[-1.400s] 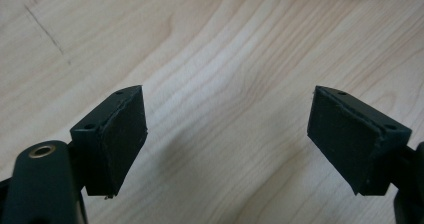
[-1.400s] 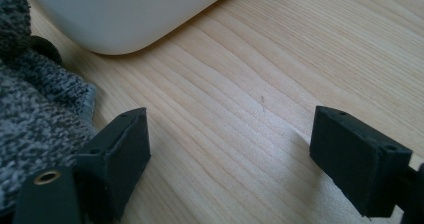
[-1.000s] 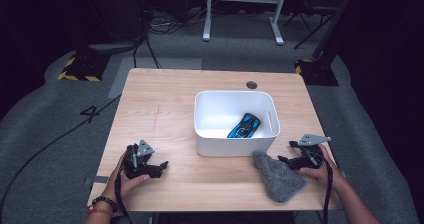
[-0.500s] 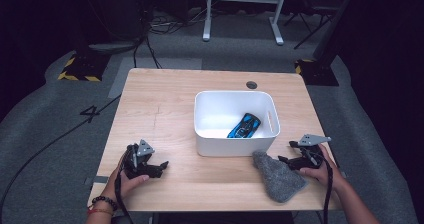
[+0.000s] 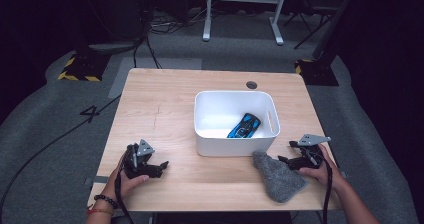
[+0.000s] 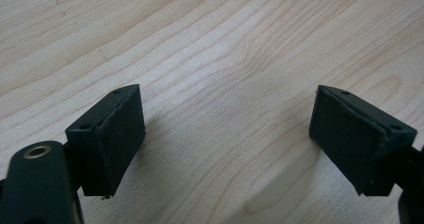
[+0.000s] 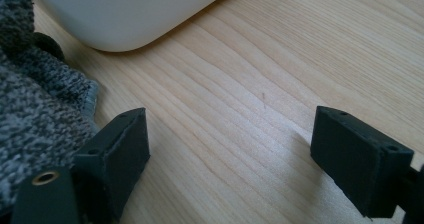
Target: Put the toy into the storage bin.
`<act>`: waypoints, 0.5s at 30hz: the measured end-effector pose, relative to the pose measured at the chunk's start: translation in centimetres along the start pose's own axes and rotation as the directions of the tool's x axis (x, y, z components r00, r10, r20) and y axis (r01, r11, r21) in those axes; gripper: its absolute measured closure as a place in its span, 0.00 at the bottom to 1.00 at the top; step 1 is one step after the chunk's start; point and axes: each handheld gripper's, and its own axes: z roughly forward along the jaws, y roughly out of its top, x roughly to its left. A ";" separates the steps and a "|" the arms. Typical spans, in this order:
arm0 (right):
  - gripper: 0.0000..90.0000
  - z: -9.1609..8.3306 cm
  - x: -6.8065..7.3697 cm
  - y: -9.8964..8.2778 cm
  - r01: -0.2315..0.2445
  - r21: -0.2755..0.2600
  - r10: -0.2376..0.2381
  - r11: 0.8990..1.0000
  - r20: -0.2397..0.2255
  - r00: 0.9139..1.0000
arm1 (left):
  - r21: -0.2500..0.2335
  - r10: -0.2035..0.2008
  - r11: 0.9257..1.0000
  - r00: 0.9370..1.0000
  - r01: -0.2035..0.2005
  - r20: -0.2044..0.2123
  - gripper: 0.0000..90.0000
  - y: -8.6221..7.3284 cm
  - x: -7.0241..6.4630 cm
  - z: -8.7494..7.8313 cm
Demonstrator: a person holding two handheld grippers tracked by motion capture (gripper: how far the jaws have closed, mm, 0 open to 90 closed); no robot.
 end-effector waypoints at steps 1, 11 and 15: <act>0.17 0.0 0.0 0.0 0.000 0.000 0.000 1.000 0.000 1.000 | -0.001 0.001 1.000 1.000 -0.001 -0.002 0.17 0.0 0.0 0.0; 0.17 0.0 -0.1 0.0 0.007 0.000 -0.007 1.000 -0.003 1.000 | 0.000 0.000 1.000 1.000 0.000 -0.001 0.17 0.0 0.0 0.0; 0.17 0.0 -0.1 0.0 0.007 -0.001 -0.007 1.000 -0.003 1.000 | -0.001 0.000 1.000 1.000 0.000 -0.001 0.17 0.0 0.0 0.0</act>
